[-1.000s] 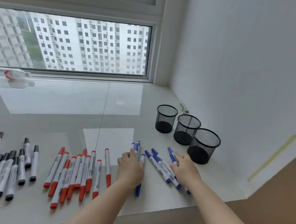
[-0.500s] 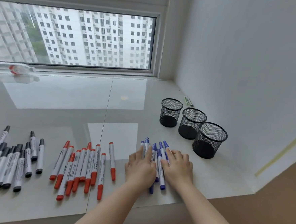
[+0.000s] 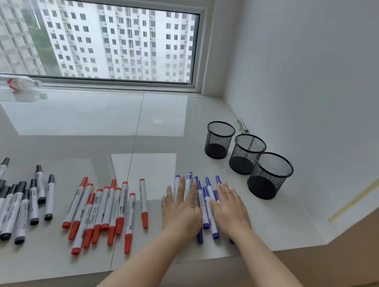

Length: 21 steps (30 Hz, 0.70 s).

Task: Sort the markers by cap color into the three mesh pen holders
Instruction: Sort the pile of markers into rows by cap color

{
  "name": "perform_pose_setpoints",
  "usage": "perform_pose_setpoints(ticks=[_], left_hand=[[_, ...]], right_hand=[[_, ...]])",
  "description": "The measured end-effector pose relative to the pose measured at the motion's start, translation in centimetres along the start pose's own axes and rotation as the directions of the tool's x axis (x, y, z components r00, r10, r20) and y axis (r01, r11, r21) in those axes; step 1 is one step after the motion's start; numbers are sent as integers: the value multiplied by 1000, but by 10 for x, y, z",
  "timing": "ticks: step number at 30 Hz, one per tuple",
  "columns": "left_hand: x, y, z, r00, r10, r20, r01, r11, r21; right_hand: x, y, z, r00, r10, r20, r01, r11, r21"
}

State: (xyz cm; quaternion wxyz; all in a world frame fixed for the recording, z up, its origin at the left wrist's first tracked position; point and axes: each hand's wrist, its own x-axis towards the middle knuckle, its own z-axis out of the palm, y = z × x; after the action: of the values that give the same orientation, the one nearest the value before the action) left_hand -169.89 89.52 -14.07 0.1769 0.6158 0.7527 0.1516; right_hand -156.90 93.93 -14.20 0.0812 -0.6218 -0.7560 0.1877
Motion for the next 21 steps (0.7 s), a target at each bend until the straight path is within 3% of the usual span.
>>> perform_pose_setpoints(ticks=[8,21], left_hand=[[4,2,8,998,-25,-60,32,992,122],[0,-4,8,991,38,-131,-40,999,-9]], right_hand=[[2,6,-1,1000,-15,10,15,999,43],[-3,5,-2,999,-30,-17,32,994,107]])
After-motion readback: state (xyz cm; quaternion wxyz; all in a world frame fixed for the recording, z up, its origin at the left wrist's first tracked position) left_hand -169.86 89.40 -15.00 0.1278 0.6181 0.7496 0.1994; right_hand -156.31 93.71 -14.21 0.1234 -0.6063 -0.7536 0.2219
